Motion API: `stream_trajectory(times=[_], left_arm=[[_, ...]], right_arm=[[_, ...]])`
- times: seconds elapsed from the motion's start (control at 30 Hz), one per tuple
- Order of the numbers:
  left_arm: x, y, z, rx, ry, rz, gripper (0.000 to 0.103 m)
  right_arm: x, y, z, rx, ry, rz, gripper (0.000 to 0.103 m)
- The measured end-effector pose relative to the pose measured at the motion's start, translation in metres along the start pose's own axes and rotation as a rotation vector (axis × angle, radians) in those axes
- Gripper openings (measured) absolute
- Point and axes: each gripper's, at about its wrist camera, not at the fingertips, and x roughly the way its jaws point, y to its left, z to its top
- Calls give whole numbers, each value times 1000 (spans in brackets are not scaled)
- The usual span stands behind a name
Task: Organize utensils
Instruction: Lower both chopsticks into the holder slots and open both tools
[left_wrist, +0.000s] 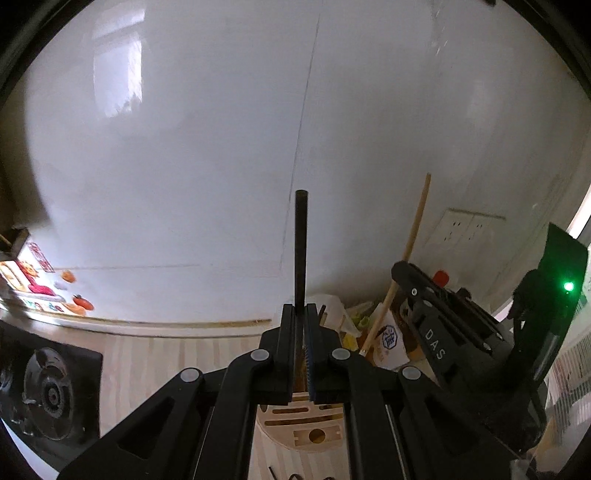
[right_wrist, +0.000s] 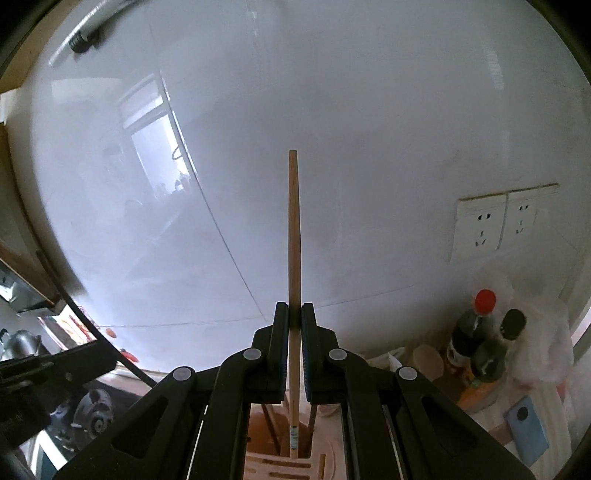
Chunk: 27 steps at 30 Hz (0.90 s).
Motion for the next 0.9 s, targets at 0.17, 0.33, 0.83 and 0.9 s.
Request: stream_trajectory(times=[0.17,0.33,0.83,0.9], left_arm=[[23,4,-10,-3,65,-4,2],[38,6,-20,-26,119,-10,2],[-14,16,-27,-91,32,90,82],[-22,21,-35,-98,6,123,83]], right_arm=[[14,1,-13,-15,9,5,7],[20,2,-27,-39,15,10,7],[-8,-34,-37,32,151,4,36],[-21,-40,-43,30,160,-42,45]])
